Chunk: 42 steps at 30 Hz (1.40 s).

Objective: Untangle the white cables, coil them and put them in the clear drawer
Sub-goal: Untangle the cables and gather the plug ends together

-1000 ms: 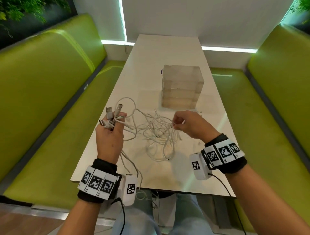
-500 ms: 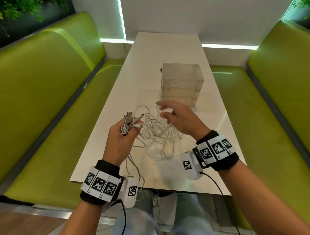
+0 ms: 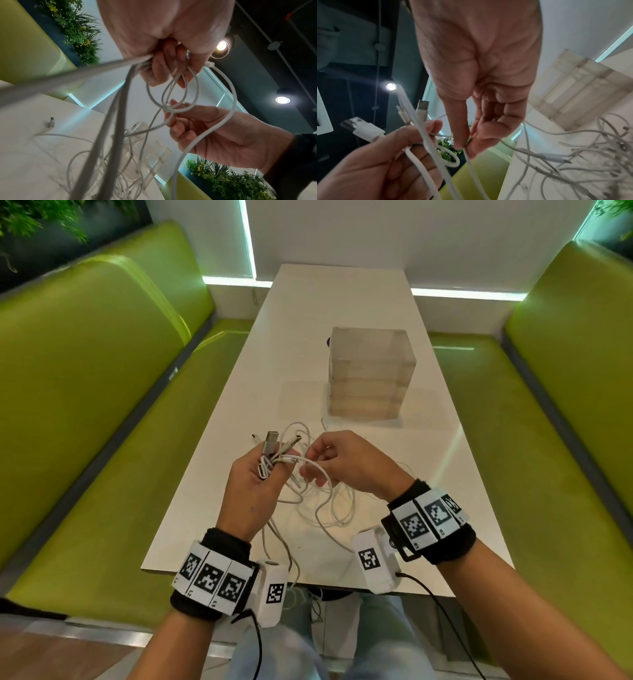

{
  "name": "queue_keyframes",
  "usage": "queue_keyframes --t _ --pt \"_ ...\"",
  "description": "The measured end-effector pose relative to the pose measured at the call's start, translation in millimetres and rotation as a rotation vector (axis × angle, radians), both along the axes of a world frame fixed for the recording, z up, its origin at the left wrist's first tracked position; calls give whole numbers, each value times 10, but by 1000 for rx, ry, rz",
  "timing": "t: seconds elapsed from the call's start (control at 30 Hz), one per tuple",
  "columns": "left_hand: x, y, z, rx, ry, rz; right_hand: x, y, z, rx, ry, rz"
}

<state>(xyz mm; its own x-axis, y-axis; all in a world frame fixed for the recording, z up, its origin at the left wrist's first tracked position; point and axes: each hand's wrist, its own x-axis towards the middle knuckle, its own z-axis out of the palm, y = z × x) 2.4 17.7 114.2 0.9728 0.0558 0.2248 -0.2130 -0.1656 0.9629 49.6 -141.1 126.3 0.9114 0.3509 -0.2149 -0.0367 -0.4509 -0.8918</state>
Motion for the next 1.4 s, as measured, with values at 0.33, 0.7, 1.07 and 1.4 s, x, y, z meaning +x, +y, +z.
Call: queue_keyframes --t 0.33,0.7,1.07,1.4 --pt "128 53 -198 -29 104 151 25 -559 167 130 -145 99" --pt "126 -128 -279 47 129 60 29 -517 83 346 -202 59" --pt "132 -29 -193 -40 127 -77 205 -602 -202 265 -280 -465" --pt "196 192 -224 -177 99 138 418 -842 -228 347 -237 -688"
